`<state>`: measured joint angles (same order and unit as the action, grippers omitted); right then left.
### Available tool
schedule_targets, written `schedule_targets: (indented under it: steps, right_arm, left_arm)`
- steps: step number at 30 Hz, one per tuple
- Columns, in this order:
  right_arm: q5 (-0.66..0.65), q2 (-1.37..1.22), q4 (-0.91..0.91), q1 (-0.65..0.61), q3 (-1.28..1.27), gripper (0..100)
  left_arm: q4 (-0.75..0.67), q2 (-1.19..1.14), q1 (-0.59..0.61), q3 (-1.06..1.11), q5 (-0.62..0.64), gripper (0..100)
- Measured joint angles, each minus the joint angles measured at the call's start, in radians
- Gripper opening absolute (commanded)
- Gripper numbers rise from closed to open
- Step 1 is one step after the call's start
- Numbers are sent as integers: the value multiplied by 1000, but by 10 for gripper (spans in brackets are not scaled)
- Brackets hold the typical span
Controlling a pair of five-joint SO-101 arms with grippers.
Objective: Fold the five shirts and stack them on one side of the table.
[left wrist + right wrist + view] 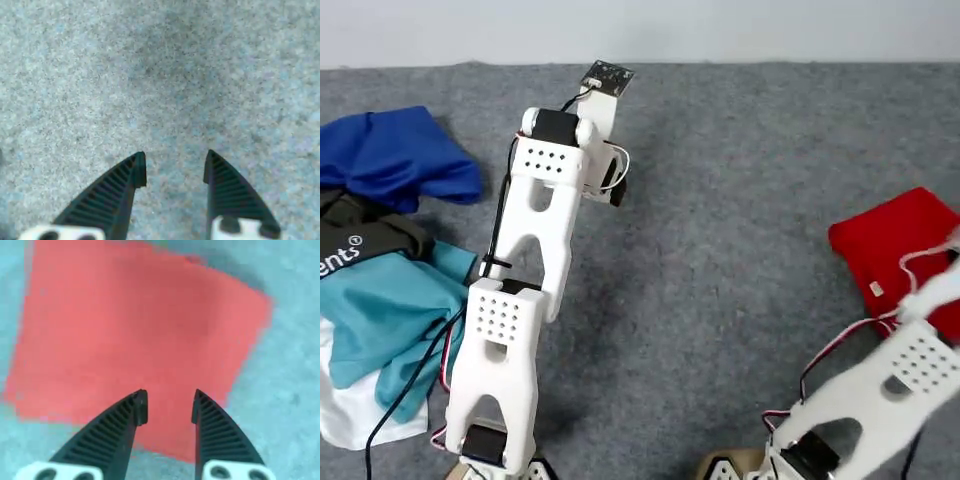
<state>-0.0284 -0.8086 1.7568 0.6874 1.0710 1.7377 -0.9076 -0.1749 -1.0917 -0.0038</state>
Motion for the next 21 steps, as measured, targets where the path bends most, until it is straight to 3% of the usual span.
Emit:
schedule_targets:
  steps: [6, 11, 15, 21]
  right_arm:
    - [-195, 14, 0, -187, -8, 154]
    - [-272, 180, 0, -318, -127, 154]
    - [-330, 354, 0, -440, -330, 154]
    - [-350, 651, 0, -569, -667, 154]
  left_arm:
    - [2, 107, 26, 9, 0, 188]
    - [2, 388, 130, 259, 0, 191]
    - [2, 631, 299, 519, 0, 192]
    - [2, 847, 658, 804, 0, 192]
